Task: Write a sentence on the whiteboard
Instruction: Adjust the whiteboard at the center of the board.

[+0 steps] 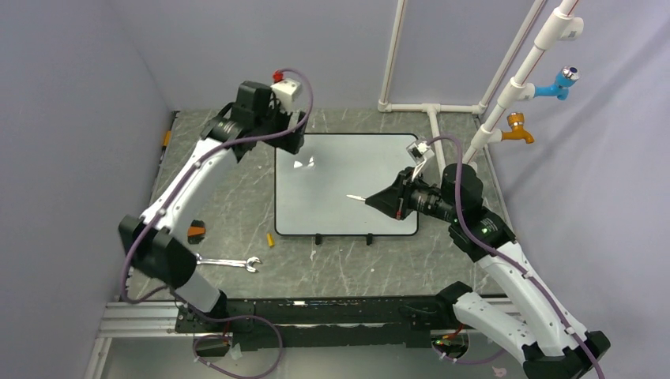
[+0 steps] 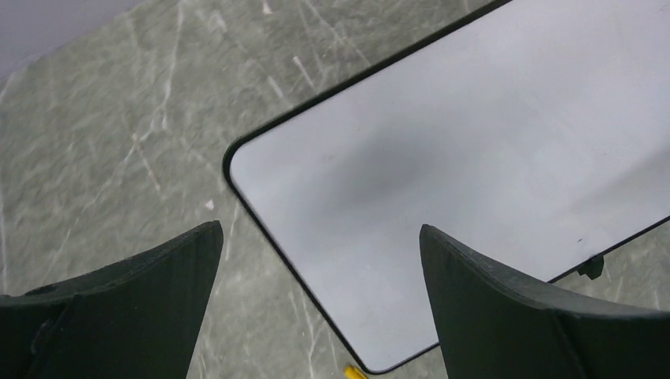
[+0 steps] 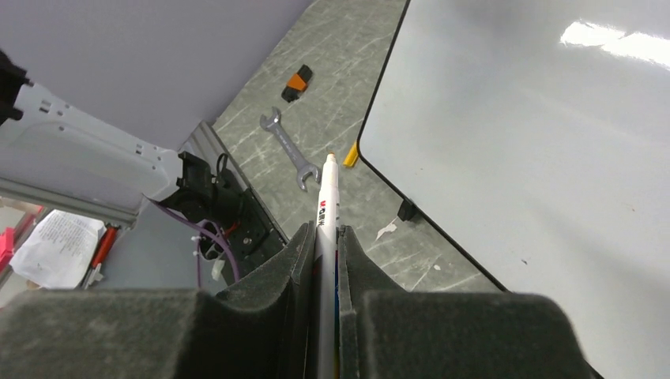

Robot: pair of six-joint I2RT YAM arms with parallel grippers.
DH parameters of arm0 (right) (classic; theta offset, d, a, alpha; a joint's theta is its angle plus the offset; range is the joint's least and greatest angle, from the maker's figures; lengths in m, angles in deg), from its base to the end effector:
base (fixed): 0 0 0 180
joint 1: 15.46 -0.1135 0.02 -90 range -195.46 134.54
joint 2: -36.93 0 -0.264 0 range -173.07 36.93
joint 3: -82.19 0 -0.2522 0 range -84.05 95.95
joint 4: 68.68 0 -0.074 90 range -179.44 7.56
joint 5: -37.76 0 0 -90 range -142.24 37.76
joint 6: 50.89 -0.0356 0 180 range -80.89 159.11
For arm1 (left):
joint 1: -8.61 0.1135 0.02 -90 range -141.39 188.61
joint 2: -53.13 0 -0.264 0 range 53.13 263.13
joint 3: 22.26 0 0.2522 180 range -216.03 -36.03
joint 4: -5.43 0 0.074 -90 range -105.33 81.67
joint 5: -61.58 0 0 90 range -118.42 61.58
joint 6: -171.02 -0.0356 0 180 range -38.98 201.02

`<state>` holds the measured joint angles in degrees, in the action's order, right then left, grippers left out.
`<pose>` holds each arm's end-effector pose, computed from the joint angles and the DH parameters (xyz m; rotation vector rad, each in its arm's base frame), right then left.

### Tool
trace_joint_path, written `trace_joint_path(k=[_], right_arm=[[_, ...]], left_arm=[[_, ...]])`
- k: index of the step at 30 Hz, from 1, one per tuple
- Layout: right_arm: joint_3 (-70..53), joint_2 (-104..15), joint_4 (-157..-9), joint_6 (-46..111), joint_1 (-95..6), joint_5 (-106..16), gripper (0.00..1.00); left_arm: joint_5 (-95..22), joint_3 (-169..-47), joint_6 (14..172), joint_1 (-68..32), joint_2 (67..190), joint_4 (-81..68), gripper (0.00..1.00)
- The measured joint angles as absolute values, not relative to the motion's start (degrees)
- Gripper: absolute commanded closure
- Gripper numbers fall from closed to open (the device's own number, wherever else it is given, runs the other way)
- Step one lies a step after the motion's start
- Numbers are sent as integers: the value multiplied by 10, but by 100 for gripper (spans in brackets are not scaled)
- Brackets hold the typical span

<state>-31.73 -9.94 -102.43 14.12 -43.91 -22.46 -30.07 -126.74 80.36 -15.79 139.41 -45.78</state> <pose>0.1491 0.1009 0.3628 -0.4483 1.8885 1.1129 0.3041 -0.1391 0.3960 0.4849 2.1039 -0.2715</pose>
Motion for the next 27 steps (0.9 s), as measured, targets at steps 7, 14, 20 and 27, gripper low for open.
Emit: trace_joint_path(k=[7,14,20,27], right_arm=[[-317,-80,-1048,147,-439,-239,100],[-317,-66,-1077,161,-439,-258,100],[-315,-58,-1103,174,-439,-278,100],[-314,-49,-1108,179,-439,-297,100]], left_arm=[[-394,-1436,757,-156,1551,-497,1],[-457,-1540,729,-152,1660,-526,1],[-493,-1540,716,-149,1694,-546,1],[-532,-1528,707,-138,1696,-545,2]])
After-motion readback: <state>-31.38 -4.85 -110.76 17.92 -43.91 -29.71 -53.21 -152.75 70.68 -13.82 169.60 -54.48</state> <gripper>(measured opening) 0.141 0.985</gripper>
